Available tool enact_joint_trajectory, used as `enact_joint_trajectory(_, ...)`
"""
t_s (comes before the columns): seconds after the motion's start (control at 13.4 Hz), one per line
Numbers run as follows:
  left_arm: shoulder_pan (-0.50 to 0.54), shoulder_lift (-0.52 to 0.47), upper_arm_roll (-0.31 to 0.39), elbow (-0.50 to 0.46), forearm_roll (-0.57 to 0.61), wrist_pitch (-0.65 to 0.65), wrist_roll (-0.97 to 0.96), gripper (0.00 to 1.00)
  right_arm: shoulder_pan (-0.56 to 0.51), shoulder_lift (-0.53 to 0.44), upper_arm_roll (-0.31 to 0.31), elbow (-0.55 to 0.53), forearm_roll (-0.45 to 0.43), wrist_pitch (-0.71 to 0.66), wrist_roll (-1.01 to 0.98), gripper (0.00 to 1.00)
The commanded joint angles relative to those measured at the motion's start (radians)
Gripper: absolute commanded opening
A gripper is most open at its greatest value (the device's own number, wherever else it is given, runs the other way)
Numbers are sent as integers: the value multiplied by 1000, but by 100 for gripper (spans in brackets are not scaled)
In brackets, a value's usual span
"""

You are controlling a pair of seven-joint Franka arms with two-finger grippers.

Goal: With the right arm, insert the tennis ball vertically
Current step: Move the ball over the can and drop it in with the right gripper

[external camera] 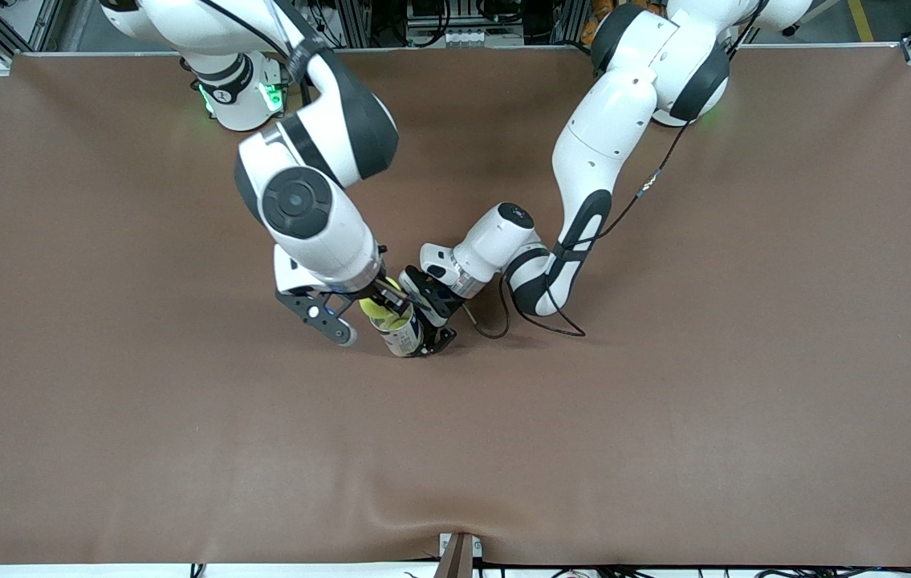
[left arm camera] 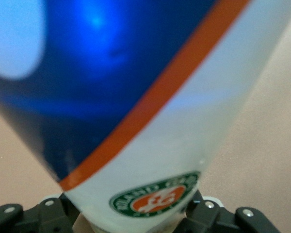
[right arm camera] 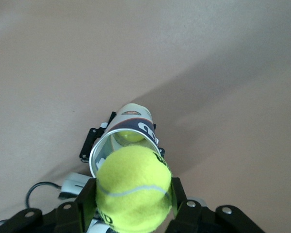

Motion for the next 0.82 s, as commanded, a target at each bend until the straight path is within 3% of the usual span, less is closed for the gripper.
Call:
enact_joint_trajectory(0.0, -2, 10, 16, 5, 16, 8, 0, 84, 11, 15, -12, 20, -11, -8, 14, 0)
enact_joint_trajectory(0.15, -2, 10, 16, 5, 16, 8, 1, 84, 13, 23, -12, 19, -12, -6, 12, 0)
enact_joint_trajectory(0.22, -2, 10, 16, 5, 16, 7, 1, 84, 11, 24, -12, 19, -12, 0, 9, 10)
enact_joint_trajectory(0.37, -2, 10, 16, 5, 16, 8, 1, 84, 10, 24, -12, 19, -9, 22, 21, 100)
enact_joint_trajectory(0.75, -2, 10, 16, 5, 16, 8, 1, 84, 4, 24, -12, 19, -9, 28, 20, 100)
